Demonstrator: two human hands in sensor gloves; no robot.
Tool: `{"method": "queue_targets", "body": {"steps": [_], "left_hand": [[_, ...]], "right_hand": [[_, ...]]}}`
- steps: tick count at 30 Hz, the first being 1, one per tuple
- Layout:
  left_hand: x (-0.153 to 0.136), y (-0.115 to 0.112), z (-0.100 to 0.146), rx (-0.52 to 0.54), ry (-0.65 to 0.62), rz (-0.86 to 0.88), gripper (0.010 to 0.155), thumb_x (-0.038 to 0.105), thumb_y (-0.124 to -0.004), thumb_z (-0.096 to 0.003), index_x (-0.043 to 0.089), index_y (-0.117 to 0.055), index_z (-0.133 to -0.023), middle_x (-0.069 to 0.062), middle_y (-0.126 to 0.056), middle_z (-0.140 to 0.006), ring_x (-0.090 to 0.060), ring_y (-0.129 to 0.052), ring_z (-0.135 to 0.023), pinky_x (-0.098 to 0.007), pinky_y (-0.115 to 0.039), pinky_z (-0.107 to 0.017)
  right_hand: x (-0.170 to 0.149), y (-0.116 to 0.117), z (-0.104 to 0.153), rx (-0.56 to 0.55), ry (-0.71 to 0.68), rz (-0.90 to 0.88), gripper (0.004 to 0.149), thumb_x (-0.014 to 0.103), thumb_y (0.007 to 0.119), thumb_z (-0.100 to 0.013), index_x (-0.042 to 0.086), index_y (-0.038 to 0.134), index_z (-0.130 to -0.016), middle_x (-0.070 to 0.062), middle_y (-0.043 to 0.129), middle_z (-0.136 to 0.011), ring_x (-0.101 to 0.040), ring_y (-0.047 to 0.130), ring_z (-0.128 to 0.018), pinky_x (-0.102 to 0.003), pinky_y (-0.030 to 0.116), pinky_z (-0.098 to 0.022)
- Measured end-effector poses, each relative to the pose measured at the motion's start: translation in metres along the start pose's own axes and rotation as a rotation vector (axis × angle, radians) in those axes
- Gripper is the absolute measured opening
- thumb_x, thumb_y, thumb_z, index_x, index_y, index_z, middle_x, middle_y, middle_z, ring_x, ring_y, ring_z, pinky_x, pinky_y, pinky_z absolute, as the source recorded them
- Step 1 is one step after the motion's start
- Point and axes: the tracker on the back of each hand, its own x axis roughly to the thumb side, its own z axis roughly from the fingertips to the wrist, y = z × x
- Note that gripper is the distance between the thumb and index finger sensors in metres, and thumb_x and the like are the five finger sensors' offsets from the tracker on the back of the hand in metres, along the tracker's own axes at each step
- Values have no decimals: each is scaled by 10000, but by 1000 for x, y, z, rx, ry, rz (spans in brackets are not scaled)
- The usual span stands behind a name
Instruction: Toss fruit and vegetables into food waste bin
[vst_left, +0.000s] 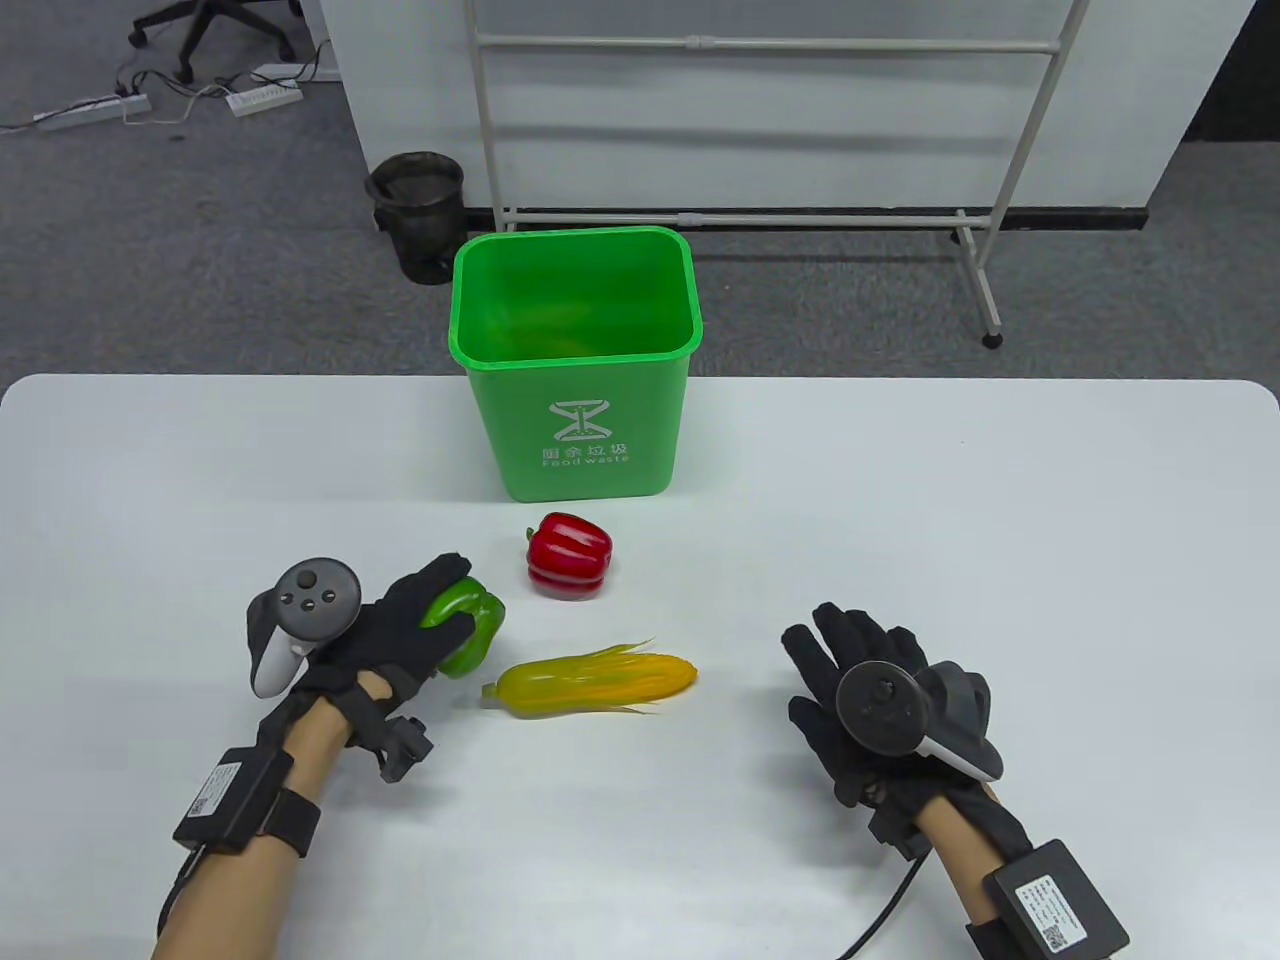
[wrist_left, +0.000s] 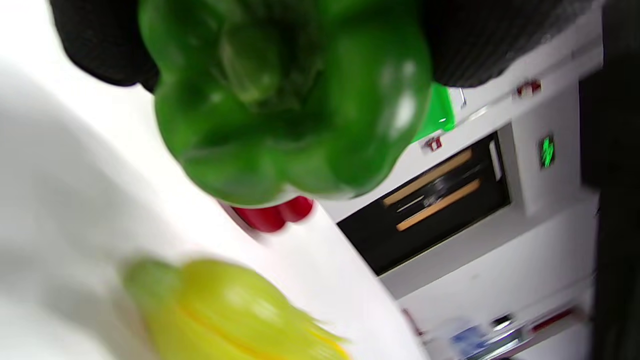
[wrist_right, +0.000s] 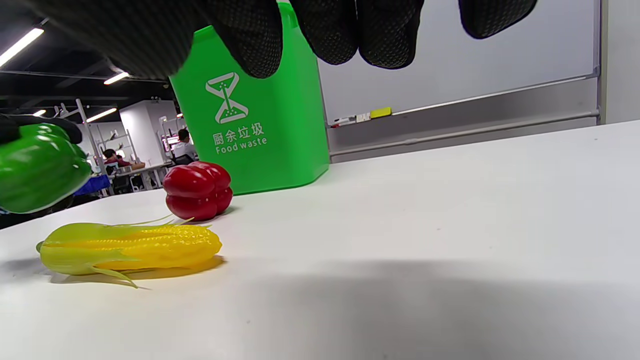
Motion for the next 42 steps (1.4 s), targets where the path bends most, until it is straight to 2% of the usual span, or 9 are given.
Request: {"method": "queue_targets", "body": {"steps": [10, 17, 19, 21, 24, 26, 34, 38, 42], "left_hand": [[-18, -88, 49, -358, 105, 681, 778, 588, -615, -499, 89, -409, -1060, -430, -616, -991, -552, -928, -754, -605, -868, -528], [-7, -144, 48, -524, 166, 985, 796, 592, -567, -522, 39, -342, -1048, -438, -575, -996, -542, -916, -779, -593, -866, -556], [32, -127, 19, -457, 70, 1002, 810, 606, -551, -529, 20, -334, -1043, -441, -577, -988, -515, -924, -786, -569, -877, -563], [112, -74, -38, -273, -145, 1022, 820, 633, -506, -521, 24, -264, -1013, -426, -486, -1021, -486, -893, -839, -540, -866, -611], [171, -10, -84, 14, -181, 1027, 994, 713, -448, -447, 14, 48, -950, -443, -215, -1032, -605, -671, -933, -646, -717, -663], [165, 4, -89, 139, -108, 1029, 1028, 725, -461, -453, -13, 63, -940, -469, -224, -996, -682, -579, -921, -710, -642, -641], [108, 17, -61, 119, -123, 1006, 965, 710, -443, -494, 29, 13, -1002, -397, -86, -1068, -641, -418, -987, -713, -500, -691], [127, 23, -49, 87, -198, 841, 910, 682, -496, -508, 65, -104, -1051, -359, -147, -1097, -614, -412, -1003, -722, -480, -695], [161, 15, -32, 130, -278, 391, 837, 631, -599, -498, 66, -334, -1056, -330, -360, -1103, -594, -557, -969, -709, -567, -661]], "right_hand": [[1, 3, 0, 10, 0, -3, 702, 497, 722, -425, 249, 564, -1063, -125, 471, -1151, -456, 562, -1083, -735, 449, -725], [3, 4, -1, 15, -4, 2, 695, 496, 719, -426, 249, 572, -1059, -127, 478, -1147, -453, 569, -1081, -732, 455, -723], [3, 2, -1, 3, 2, -10, 694, 495, 718, -427, 250, 571, -1059, -122, 480, -1147, -456, 571, -1078, -732, 457, -723], [3, 1, 0, -8, -3, -30, 694, 495, 718, -426, 246, 575, -1058, -128, 482, -1146, -458, 571, -1077, -731, 462, -722], [5, 5, -1, 18, 5, -25, 695, 496, 718, -427, 248, 570, -1059, -126, 479, -1146, -456, 572, -1077, -730, 463, -721], [6, 6, 0, 24, -2, -13, 696, 496, 718, -426, 245, 573, -1059, -127, 478, -1146, -455, 573, -1077, -730, 463, -721], [5, 1, 1, 13, -12, -43, 698, 493, 720, -427, 243, 568, -1061, -127, 478, -1147, -459, 570, -1078, -730, 461, -723], [6, 2, 1, 14, -11, -36, 700, 493, 721, -427, 242, 566, -1062, -131, 478, -1147, -458, 567, -1079, -731, 460, -722], [6, 3, 0, 17, -9, -37, 699, 493, 720, -427, 241, 569, -1061, -127, 478, -1147, -458, 570, -1078, -731, 460, -722]]}}
